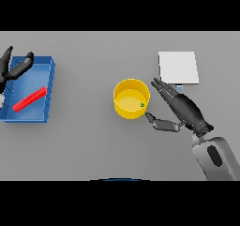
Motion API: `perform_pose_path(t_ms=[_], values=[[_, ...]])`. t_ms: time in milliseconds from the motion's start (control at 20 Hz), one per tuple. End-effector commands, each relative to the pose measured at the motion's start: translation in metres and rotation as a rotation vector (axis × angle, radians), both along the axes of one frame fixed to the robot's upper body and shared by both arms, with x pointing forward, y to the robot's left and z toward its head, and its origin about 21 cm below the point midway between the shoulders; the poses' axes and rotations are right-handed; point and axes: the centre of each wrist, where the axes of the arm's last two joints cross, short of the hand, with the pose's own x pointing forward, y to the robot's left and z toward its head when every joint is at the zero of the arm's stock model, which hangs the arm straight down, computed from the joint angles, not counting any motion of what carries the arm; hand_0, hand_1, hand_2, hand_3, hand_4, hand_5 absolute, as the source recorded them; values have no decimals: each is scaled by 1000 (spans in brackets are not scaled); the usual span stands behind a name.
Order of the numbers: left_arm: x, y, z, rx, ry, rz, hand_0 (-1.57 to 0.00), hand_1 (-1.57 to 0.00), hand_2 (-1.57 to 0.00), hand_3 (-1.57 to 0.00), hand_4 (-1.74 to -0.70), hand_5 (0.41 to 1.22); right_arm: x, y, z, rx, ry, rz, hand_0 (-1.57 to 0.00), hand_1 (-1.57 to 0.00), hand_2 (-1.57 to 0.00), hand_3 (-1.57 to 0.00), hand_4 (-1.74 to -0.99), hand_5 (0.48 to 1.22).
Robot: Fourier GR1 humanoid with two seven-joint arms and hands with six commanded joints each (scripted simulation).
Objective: Pick up the red beaker and tilt it to pour out 1 green nut into yellow bowl. Pick up the yellow bowl and place it on the metallic measuring scale.
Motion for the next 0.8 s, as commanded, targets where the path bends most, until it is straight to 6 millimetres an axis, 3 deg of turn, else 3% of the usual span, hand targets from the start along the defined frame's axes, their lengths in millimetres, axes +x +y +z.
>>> perform_pose_path(t_ms=[0,350,750], values=[[-2,3,-1,-3,-2,2,-6,-6,-5,-4,-719,664,5,7,2,-78,-12,52,1,1,1,1,-1220,701],[-2,-1,0,-4,12,0,-1,0,0,0,-714,682,42,37,20,-503,-84,350,1,1,1,1,-1213,705],[-3,5,1,-34,3,-10,1,1,1,1,-724,686,65,66,11,-743,-34,499,1,1,1,1,-1226,702]])
